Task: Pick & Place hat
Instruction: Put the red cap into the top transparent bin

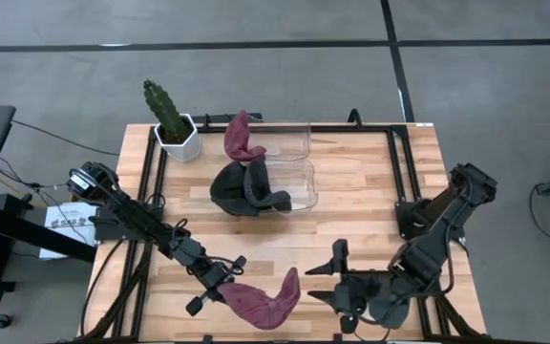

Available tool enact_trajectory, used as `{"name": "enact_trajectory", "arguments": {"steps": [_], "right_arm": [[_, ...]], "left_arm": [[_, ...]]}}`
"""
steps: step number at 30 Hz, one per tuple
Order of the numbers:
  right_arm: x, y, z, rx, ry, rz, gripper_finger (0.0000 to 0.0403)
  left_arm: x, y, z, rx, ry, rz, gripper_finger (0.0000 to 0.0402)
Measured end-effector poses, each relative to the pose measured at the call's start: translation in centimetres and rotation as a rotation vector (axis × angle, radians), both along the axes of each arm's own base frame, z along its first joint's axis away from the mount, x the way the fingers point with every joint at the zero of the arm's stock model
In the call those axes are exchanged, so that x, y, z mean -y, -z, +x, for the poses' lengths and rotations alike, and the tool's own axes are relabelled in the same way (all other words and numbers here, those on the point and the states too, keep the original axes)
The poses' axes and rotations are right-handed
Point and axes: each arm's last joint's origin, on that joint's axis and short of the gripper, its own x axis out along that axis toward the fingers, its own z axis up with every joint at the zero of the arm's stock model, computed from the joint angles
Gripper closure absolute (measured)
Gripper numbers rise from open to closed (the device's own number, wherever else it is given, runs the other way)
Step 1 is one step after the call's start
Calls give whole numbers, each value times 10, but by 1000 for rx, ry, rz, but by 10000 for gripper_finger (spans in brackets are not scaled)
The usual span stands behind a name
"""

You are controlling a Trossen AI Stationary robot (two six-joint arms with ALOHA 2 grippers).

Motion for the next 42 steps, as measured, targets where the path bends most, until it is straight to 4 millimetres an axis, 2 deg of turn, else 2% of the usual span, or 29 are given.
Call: {"name": "enact_trajectory", "arguments": {"steps": [4, 18, 27, 32, 42], "right_arm": [[-2, -6, -2, 41, 8, 26, 209], [-1, -6, 0, 37, 0, 56, 222], [2, -5, 5, 0, -59, 85, 183], [6, -6, 8, 5, -67, 42, 160], [17, -12, 25, 34, -151, 76, 154]], "left_arm": [[0, 0, 0, 6, 1, 11, 383], [0, 0, 0, 7, 0, 11, 380], [0, 0, 0, 10, 0, 14, 382], [0, 0, 0, 12, 0, 16, 378], [-4, 0, 3, 12, -26, 16, 381]]}}
